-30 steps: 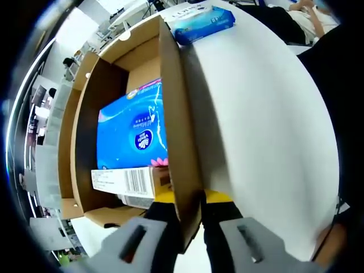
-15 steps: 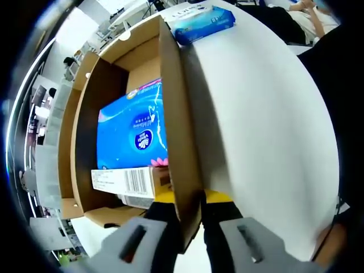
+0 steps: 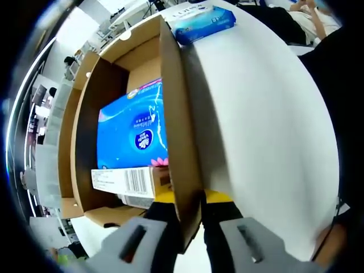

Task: Operate the shoe box by opening the lid, removing the specified soft item, and placing it in the target area until the item is outside and the box remains undamaged.

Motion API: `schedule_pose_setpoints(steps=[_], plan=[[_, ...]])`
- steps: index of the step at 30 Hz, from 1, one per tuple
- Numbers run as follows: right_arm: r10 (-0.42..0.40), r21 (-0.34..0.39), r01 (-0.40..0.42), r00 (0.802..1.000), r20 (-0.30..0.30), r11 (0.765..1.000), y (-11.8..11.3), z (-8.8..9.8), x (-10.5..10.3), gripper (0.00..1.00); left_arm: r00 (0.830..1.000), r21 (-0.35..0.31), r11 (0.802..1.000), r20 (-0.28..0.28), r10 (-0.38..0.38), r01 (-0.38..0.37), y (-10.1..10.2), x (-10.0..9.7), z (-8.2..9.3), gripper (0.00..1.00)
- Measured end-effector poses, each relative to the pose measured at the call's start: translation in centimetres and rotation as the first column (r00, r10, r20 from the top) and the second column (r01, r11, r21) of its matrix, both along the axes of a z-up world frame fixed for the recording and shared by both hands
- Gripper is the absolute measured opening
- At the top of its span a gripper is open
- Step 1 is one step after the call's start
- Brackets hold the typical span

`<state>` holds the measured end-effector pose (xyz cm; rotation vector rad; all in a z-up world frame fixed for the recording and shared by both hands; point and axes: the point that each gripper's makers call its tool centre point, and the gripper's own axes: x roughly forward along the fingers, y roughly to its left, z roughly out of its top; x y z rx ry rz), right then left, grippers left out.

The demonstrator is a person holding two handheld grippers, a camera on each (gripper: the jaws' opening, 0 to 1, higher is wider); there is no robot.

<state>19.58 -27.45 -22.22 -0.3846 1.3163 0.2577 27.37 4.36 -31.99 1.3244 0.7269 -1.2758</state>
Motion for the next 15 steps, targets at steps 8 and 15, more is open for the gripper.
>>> schedule_pose_setpoints(steps=[8, 15], plan=[[-0.003, 0.059, 0.001, 0.999, 0.038, 0.998, 0.5, -1.4, 0.2, 0.8, 1.0, 0.002, 1.0, -0.002, -0.001, 0.001, 0.0, -0.6, 0.2, 0.11], [-0.011, 0.084, 0.008, 0.999, 0.043, 0.996, 1.1, -2.8, -0.2, 0.83, 1.0, 0.001, 1.0, -0.001, -0.001, 0.001, -0.1, -0.5, 0.2, 0.11]])
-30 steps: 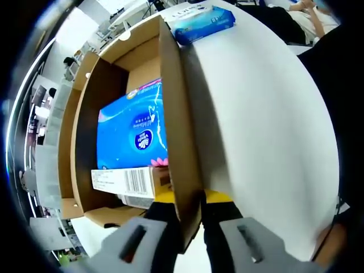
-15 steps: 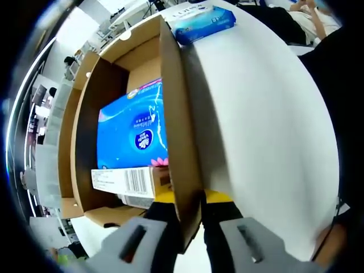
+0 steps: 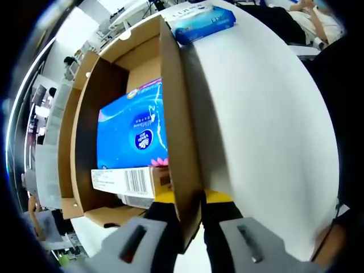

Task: Operate the shoe box by opening the lid, removing the specified soft item, and placing it in the target area until the item is outside and the box remains undamaged.

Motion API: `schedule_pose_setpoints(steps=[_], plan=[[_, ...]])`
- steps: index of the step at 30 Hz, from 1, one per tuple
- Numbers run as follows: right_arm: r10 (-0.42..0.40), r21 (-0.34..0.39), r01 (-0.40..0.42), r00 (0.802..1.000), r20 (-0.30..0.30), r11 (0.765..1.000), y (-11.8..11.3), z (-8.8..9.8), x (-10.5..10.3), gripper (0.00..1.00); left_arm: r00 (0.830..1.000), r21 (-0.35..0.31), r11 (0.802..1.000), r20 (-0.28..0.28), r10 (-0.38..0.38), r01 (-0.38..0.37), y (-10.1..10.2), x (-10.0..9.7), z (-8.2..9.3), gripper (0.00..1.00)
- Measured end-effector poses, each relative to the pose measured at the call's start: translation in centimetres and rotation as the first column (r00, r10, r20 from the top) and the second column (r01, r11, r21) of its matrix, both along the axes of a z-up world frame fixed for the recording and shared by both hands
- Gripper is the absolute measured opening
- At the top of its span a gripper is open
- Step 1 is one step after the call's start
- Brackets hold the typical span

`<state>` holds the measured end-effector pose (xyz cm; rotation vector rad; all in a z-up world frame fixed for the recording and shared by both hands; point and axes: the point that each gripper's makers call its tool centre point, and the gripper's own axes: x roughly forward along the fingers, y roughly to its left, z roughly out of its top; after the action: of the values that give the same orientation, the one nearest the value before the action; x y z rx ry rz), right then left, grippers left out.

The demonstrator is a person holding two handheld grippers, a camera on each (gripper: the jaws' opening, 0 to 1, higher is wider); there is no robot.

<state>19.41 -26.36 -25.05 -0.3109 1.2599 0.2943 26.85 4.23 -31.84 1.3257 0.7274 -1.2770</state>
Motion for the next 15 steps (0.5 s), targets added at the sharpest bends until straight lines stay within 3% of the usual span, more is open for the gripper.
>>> schedule_pose_setpoints(steps=[6, 9, 15], plan=[[0.013, -0.011, -0.013, 1.0, 0.013, 1.0, 0.2, -0.6, 0.1, 0.83, 1.0, -0.001, 1.0, 0.001, -0.003, 0.003, -0.1, -0.1, 0.0, 0.11], [0.093, -0.021, -0.091, 0.992, 0.083, 0.996, 0.6, -0.5, 1.3, 0.81, 1.0, 0.0, 1.0, 0.001, -0.002, 0.002, -0.1, -0.1, -0.1, 0.11], [0.096, 0.002, -0.096, 0.993, 0.064, 0.995, 1.4, -1.5, 1.1, 0.82, 1.0, 0.001, 1.0, 0.003, 0.0, 0.0, -0.1, 0.0, -0.2, 0.11]])
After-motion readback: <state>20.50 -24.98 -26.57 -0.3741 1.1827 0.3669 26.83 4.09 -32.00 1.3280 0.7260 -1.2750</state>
